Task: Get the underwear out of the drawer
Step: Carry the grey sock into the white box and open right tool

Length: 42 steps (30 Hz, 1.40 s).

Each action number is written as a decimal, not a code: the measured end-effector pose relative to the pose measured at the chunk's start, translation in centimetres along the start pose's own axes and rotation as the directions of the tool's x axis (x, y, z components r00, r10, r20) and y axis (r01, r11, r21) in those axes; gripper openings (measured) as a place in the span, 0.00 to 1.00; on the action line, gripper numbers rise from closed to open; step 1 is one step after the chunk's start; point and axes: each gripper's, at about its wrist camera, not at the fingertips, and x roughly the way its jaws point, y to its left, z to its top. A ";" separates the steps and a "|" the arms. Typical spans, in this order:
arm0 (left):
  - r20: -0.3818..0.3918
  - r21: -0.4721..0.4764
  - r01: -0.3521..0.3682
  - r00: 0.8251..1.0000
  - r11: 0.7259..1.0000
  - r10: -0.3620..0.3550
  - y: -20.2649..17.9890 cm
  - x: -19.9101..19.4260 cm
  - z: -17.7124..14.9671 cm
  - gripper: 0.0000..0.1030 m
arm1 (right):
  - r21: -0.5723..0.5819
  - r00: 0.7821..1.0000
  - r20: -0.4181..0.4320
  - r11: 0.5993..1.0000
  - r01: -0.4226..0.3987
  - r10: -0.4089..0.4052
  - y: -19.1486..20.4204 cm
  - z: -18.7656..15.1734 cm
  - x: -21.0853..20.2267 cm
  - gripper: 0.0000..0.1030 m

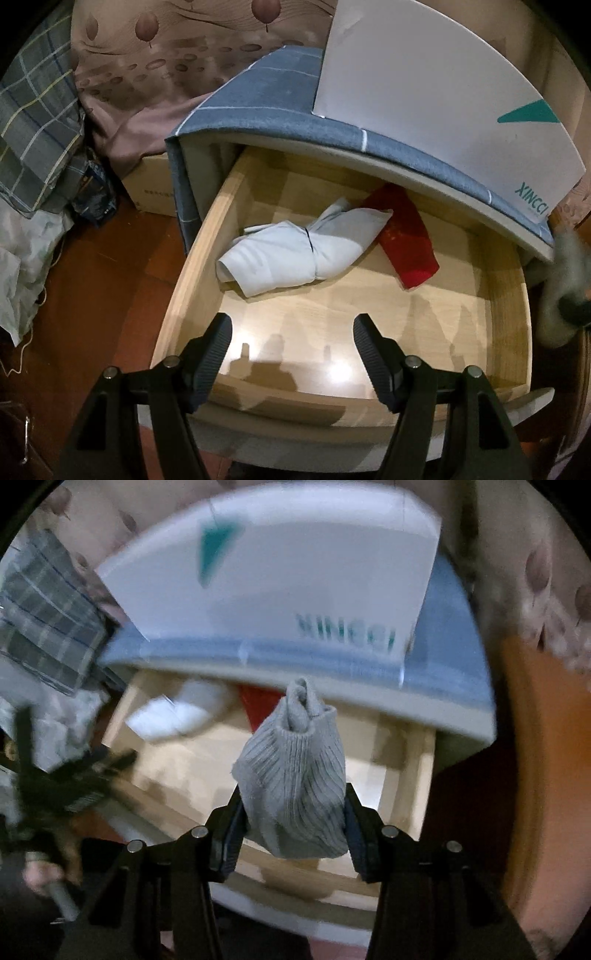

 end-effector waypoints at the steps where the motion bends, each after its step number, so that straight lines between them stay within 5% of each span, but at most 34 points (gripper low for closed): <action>1: 0.000 0.004 -0.002 1.000 1.000 0.002 -0.1 0.0 0.0 0.68 | 0.002 1.000 0.023 1.000 -0.006 0.006 0.1 0.1 -1.3 0.43; 6: 0.009 0.012 -0.016 1.000 1.000 0.016 -0.4 0.0 -0.1 0.68 | -0.004 0.986 0.163 1.000 -0.014 0.014 0.9 3.9 -7.3 0.44; 12: 0.011 0.011 -0.016 1.000 1.000 0.016 -0.3 0.0 -0.2 0.68 | 0.004 0.969 0.244 1.000 0.028 -0.028 1.3 10.9 -9.1 0.44; 21: 0.026 0.010 -0.014 1.000 1.000 0.014 -0.4 -0.3 -0.2 0.68 | 0.007 0.976 0.148 0.987 0.159 -0.158 0.9 18.7 -2.9 0.44; 26: 0.019 0.003 -0.009 1.000 1.000 0.009 -0.3 -0.1 -0.1 0.68 | 0.042 0.984 0.064 0.985 0.166 -0.168 -0.4 19.9 0.9 0.46; 33: 0.028 -0.025 0.010 1.000 1.000 -0.010 0.1 -0.2 0.0 0.68 | 0.031 0.984 0.061 0.985 0.168 -0.170 -0.5 19.7 2.5 0.58; 42: 0.029 -0.054 0.008 1.000 0.999 -0.006 0.6 -0.3 0.1 0.68 | -0.047 0.962 0.249 0.990 0.131 -0.116 1.4 16.0 -2.7 0.58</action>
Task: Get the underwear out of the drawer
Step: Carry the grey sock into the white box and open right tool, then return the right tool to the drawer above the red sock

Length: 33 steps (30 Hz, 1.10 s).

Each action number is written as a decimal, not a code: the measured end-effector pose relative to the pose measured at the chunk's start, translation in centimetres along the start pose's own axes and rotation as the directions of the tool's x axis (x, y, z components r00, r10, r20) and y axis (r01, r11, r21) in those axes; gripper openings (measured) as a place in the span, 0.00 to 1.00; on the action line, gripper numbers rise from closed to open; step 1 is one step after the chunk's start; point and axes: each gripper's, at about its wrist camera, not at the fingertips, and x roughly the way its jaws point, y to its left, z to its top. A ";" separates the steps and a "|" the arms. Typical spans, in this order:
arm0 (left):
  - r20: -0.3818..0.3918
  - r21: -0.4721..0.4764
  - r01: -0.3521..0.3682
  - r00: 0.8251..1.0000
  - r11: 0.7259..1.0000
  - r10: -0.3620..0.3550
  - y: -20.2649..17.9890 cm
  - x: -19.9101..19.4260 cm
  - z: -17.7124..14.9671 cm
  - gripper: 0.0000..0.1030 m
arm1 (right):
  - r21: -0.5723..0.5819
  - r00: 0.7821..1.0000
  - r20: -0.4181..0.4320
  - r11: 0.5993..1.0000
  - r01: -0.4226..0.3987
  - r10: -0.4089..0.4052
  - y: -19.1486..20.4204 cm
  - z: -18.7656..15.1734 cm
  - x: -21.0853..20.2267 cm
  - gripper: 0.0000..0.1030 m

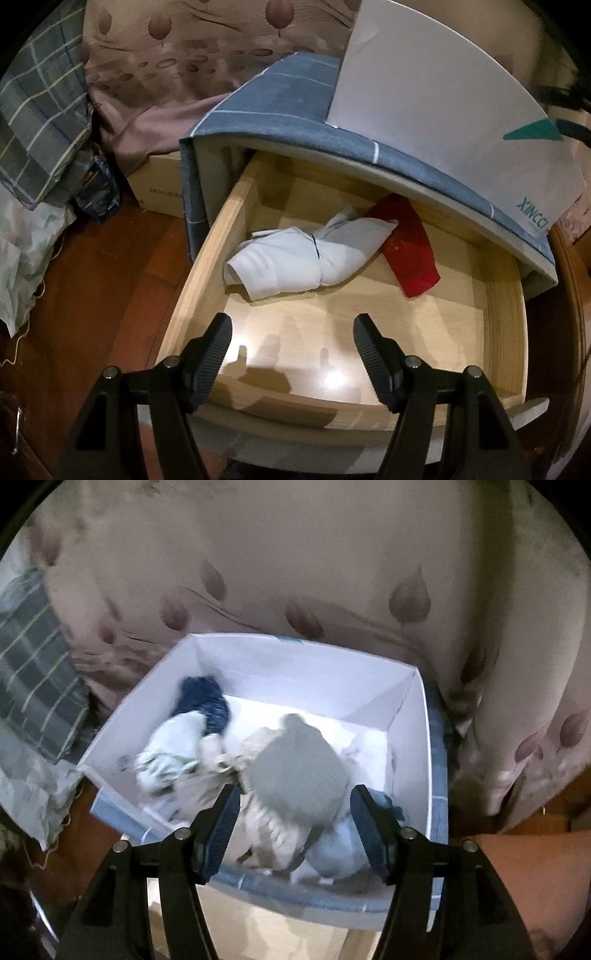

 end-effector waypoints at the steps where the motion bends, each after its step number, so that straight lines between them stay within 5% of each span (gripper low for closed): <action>1: 0.001 -0.007 -0.003 1.000 1.000 0.003 0.1 0.0 0.0 0.68 | -0.012 1.000 0.020 1.000 -0.018 0.018 0.3 -0.8 -1.0 0.58; 6: 0.028 -0.047 -0.008 1.000 0.999 0.009 1.0 -0.6 0.0 0.68 | -0.104 0.985 0.010 0.980 -0.169 0.171 2.4 -6.2 -2.7 0.58; 13: 0.045 -0.193 -0.059 0.997 0.980 0.069 4.2 -1.6 0.1 0.68 | -0.182 0.943 -0.240 0.944 -0.276 0.230 6.1 -13.2 4.4 0.49; 17: 0.052 -0.274 -0.062 0.996 0.960 0.079 6.2 -2.1 -0.1 0.68 | -0.235 0.925 -0.322 0.929 -0.284 0.202 7.5 -14.2 8.1 0.45; 21: 0.044 -0.257 -0.070 0.996 0.964 0.083 6.2 -2.0 0.1 0.68 | -0.320 0.925 -0.353 0.911 -0.262 0.142 9.0 -14.5 11.0 0.44; 33: 0.066 -0.273 -0.032 0.996 0.961 0.052 6.5 -2.3 -0.1 0.68 | -0.566 0.945 -0.313 0.817 -0.109 -0.091 11.1 -17.1 16.2 0.28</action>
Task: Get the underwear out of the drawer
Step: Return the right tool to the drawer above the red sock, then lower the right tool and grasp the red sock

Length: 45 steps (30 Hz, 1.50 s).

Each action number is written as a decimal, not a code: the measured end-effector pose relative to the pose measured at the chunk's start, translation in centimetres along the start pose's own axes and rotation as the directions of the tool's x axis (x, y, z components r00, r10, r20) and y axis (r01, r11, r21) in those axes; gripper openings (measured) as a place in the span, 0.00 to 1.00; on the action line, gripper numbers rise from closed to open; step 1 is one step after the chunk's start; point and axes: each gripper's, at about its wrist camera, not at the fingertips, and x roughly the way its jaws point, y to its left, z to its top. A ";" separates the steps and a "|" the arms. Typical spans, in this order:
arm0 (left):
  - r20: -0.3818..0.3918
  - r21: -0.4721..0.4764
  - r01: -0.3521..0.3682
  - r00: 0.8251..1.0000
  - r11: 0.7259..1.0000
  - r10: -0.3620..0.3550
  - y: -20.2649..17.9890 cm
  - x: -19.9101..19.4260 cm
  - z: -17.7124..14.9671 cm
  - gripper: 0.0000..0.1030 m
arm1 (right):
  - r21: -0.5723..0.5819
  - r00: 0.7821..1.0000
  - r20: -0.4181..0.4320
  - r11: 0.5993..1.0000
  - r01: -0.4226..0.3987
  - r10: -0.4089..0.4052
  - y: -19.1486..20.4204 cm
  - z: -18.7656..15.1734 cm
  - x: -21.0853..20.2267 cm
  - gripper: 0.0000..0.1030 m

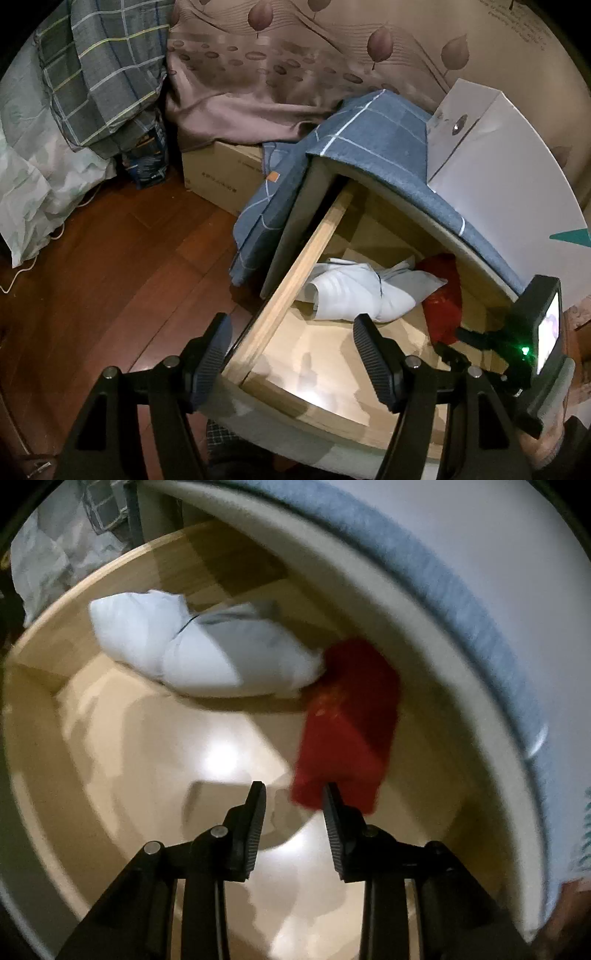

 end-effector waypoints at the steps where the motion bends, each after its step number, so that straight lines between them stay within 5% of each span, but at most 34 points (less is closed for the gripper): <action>1: -0.001 0.002 0.002 1.000 1.000 -0.002 -0.1 0.0 0.0 0.68 | 0.006 1.000 -0.013 1.000 -0.001 0.001 -0.1 0.1 0.4 0.28; 13: -0.006 0.021 0.002 1.000 1.000 -0.002 -0.5 0.1 0.1 0.68 | -0.106 0.980 0.007 0.974 0.199 -0.200 1.2 0.5 3.2 0.32; 19: -0.007 0.022 0.002 1.000 1.000 -0.002 -0.6 0.1 0.1 0.68 | -0.135 0.968 0.021 0.959 0.250 -0.249 1.7 0.3 3.9 0.24; 24: -0.005 0.024 -0.002 1.000 1.000 0.002 -0.5 0.2 0.1 0.68 | -0.103 0.981 -0.015 0.976 0.193 -0.195 1.0 0.8 4.0 0.18; 30: -0.011 0.027 0.002 1.000 1.000 -0.002 -0.6 0.4 0.1 0.68 | 0.022 0.991 -0.129 0.999 -0.031 0.033 -0.9 0.3 3.7 0.05; 36: -0.006 0.029 0.005 1.000 1.000 -0.005 -0.6 0.2 0.0 0.68 | 0.007 0.989 -0.144 1.000 -0.010 0.011 -0.7 0.2 3.9 0.04; 39: -0.012 0.017 0.013 1.000 1.000 -0.012 -0.4 0.3 -0.1 0.68 | -0.120 0.994 -0.043 0.988 0.099 -0.104 1.6 -0.1 2.6 0.20; 40: -0.012 0.013 0.016 1.000 1.000 -0.016 -0.4 0.3 -0.1 0.68 | -0.148 0.991 -0.022 0.981 0.128 -0.133 1.7 -0.1 2.6 0.44; 41: -0.012 0.011 0.017 1.000 1.000 -0.017 -0.4 0.3 -0.1 0.68 | -0.179 0.988 0.007 0.972 0.155 -0.156 2.4 0.0 2.6 0.57; 45: -0.002 0.027 0.017 1.000 0.999 -0.017 -0.8 0.1 -0.2 0.68 | -0.251 0.961 0.109 0.928 0.275 -0.255 3.9 0.5 3.1 0.56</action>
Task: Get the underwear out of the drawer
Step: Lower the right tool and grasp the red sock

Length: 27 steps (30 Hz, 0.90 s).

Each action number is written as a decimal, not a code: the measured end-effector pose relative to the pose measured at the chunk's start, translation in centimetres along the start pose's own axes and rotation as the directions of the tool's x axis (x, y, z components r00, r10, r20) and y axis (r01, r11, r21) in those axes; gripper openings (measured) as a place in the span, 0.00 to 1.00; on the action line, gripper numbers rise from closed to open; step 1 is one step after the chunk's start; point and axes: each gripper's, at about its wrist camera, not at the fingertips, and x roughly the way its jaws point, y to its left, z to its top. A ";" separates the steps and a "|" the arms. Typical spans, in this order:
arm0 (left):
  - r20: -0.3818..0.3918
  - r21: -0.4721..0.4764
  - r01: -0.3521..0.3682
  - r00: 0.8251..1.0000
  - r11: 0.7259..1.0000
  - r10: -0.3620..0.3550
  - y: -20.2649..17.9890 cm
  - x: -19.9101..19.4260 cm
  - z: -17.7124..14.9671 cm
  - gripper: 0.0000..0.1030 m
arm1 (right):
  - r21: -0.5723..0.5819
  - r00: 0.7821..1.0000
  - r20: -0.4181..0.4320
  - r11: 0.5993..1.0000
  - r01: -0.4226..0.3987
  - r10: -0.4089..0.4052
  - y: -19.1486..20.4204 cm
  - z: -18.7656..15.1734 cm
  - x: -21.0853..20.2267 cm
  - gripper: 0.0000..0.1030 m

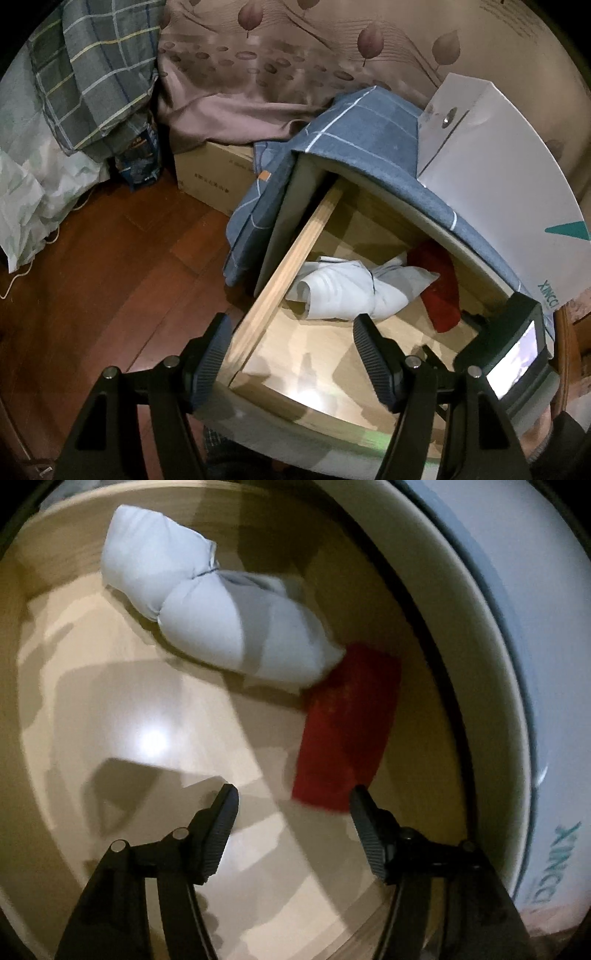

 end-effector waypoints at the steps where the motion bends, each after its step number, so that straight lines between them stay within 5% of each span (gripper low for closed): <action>1: -0.001 0.003 0.001 1.000 1.000 -0.001 -0.1 0.0 0.0 0.68 | 0.001 1.000 0.004 1.000 0.003 -0.003 0.2 0.0 0.1 0.56; 7: -0.004 0.005 0.005 1.000 1.000 -0.005 0.0 0.1 0.1 0.68 | 0.008 0.991 0.050 0.993 0.122 -0.122 0.3 0.4 1.8 0.43; 17: -0.003 0.009 0.005 1.000 1.000 -0.005 0.0 -0.1 0.2 0.68 | -0.059 0.947 0.084 0.947 0.315 -0.310 3.6 -0.8 3.3 0.41; 21: -0.004 0.009 0.003 1.000 1.000 -0.003 -0.1 0.0 0.2 0.68 | -0.052 0.944 0.084 0.944 0.325 -0.320 3.7 -0.8 4.1 0.39; 23: -0.003 0.007 0.001 1.000 1.000 -0.001 -0.1 0.1 0.2 0.68 | -0.077 0.945 0.069 0.943 0.323 -0.318 3.8 -0.5 4.8 0.25; 27: -0.005 0.007 0.000 1.000 1.000 0.000 -0.1 0.1 0.1 0.68 | -0.070 0.954 0.043 0.951 0.300 -0.298 3.0 -0.4 6.2 0.22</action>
